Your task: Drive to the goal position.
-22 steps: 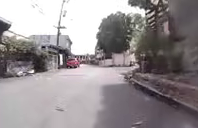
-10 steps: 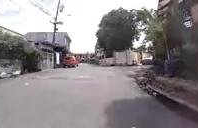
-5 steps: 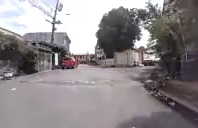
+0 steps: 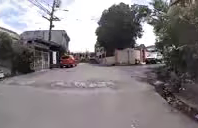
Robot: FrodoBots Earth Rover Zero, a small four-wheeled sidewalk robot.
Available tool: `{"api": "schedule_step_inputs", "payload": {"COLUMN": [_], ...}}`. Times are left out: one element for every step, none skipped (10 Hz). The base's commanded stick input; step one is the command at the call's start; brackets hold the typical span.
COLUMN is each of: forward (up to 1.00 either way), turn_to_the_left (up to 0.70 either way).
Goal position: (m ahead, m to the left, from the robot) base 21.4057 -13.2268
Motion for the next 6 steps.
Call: {"api": "schedule_step_inputs", "payload": {"forward": [1.0, 1.0, 1.0, 1.0, 1.0, 1.0], "turn_to_the_left": [-0.4, -0.4, -0.4, -0.4, -0.4, -0.4]}}
